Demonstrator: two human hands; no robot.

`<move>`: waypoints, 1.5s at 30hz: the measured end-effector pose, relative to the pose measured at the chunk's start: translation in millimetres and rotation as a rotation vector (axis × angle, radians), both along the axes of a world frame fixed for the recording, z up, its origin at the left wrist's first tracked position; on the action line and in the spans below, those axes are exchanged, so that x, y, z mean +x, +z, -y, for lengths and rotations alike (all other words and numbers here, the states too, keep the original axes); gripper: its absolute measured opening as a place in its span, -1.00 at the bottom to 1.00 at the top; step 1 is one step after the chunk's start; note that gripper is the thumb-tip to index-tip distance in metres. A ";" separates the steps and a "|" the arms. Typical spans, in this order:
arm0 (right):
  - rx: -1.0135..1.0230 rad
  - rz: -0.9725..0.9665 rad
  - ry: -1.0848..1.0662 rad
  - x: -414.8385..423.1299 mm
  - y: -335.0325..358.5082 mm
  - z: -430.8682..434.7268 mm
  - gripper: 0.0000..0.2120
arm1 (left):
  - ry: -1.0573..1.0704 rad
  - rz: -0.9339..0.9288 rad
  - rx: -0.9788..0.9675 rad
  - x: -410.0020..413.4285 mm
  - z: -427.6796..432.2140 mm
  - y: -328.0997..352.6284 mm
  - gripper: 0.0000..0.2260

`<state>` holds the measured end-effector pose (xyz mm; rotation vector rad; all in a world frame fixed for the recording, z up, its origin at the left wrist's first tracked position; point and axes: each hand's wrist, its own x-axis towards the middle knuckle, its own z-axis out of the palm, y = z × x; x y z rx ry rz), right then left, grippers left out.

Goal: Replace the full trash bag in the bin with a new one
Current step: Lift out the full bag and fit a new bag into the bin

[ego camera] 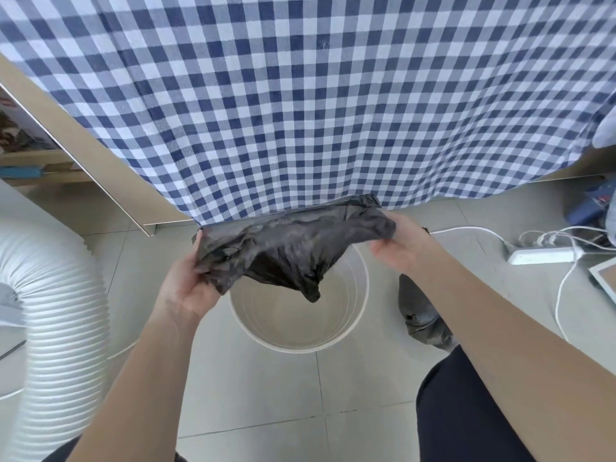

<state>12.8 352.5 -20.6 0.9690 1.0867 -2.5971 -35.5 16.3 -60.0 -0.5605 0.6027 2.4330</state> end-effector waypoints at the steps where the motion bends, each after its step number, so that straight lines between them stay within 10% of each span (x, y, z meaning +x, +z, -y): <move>1: 0.048 0.005 0.066 0.9 0.3 -5.2 -0.79 | -0.064 -0.030 -0.077 1.2 0.5 -2.3 -0.57; 12: 0.706 0.153 0.606 -0.3 -1.3 -25.6 -0.65 | -0.355 -0.292 -0.879 -3.5 -4.0 -12.3 -0.59; 17: 1.041 0.217 0.453 -11.8 -24.3 -17.1 -0.54 | -0.643 -0.277 -0.864 -4.3 23.6 -16.3 -0.35; 24: 1.314 0.112 0.413 -39.3 -42.4 -14.8 -0.59 | -0.243 -0.084 -0.616 -28.4 1.6 -19.3 -0.47; 33: 1.216 0.276 0.457 -62.7 -84.4 -10.5 -0.60 | -0.228 0.029 -0.773 -64.9 -7.0 -45.9 -0.59; 40: 0.531 0.551 0.374 -11.9 -110.0 -10.8 -0.89 | -0.357 0.163 -1.046 -35.3 4.7 -60.7 -0.72; 45: 0.292 0.511 0.298 5.7 -105.3 -5.4 -0.75 | -0.286 0.120 -0.785 0.1 12.2 -56.1 -0.67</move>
